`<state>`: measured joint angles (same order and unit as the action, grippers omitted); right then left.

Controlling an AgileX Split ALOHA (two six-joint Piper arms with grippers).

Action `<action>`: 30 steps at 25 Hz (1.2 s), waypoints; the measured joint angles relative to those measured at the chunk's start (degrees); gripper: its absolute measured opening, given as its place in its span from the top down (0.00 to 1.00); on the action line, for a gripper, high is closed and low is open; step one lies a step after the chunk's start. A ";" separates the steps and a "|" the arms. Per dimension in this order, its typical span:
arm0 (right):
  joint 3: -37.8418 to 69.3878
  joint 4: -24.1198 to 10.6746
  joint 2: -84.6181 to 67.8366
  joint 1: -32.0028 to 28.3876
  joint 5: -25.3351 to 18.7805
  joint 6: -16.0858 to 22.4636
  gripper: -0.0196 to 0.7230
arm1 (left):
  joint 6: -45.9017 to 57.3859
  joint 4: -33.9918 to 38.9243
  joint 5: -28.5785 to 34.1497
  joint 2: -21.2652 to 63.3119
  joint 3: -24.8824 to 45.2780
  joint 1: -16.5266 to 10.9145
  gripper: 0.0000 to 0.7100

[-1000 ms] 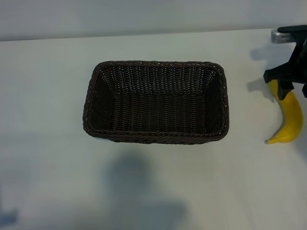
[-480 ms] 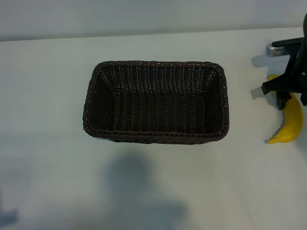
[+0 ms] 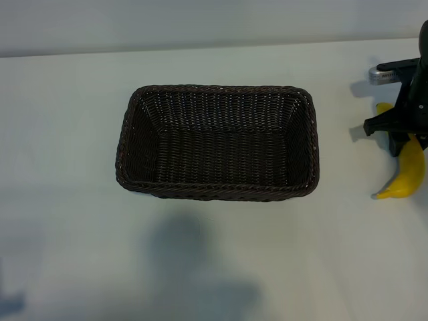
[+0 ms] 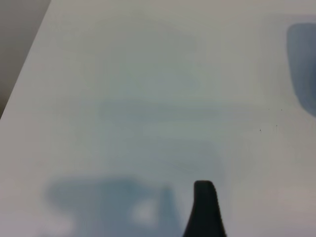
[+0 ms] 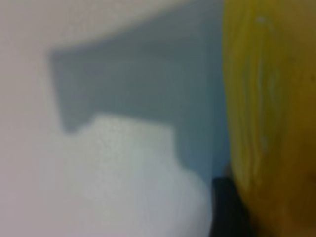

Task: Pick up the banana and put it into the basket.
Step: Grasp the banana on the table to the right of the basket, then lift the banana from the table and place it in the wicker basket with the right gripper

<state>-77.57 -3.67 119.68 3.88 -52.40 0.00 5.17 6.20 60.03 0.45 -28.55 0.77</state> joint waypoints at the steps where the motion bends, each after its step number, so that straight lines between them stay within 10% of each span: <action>1: 0.00 0.00 -0.66 0.00 -0.13 0.00 0.41 | 0.00 0.00 0.00 0.00 0.00 0.00 0.20; 13: -9.94 0.93 -9.97 0.04 -16.54 -1.21 0.41 | 0.06 0.00 0.00 0.00 0.00 0.00 0.20; 30: -21.83 3.98 -6.20 18.06 -17.58 -3.47 0.41 | 0.06 0.00 0.00 0.00 0.00 0.00 0.20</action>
<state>-99.40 0.31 113.47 21.94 -69.98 -3.47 5.23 6.20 60.03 0.45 -28.55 0.77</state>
